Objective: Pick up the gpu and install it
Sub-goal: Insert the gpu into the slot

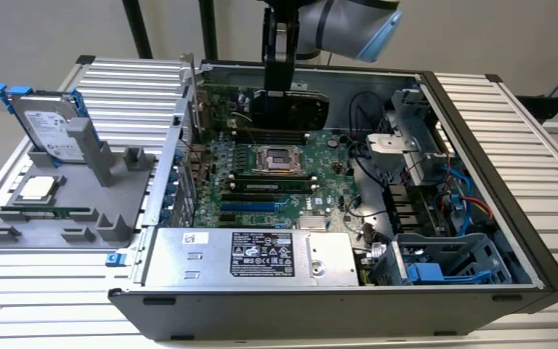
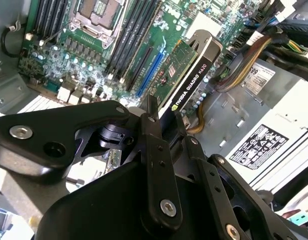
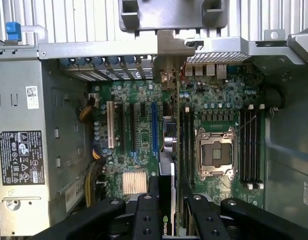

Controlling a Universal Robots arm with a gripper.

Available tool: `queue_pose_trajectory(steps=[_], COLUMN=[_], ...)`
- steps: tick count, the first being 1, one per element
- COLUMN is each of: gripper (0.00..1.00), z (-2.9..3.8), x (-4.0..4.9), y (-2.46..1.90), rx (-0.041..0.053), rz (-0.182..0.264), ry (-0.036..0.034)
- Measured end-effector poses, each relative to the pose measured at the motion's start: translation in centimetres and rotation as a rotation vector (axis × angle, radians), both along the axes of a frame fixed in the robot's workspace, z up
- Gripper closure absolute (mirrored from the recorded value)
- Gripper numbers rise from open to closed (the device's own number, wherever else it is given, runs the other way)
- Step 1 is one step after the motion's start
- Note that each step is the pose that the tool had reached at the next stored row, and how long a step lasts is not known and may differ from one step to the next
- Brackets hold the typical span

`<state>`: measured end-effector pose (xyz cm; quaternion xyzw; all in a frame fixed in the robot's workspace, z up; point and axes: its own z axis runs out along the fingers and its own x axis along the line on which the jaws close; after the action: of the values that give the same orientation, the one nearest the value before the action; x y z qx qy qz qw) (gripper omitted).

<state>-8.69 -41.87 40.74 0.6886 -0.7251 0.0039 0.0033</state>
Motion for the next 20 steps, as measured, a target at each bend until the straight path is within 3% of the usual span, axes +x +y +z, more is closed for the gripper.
queue_pose_trajectory(steps=[8,20], gripper=[1.0,1.0], z=[-0.13,-0.92], x=[0.0,0.0], y=[0.0,0.0], rx=[-0.0002,-0.0006], rz=[0.0,0.0], ry=[-0.0001,-0.0001])
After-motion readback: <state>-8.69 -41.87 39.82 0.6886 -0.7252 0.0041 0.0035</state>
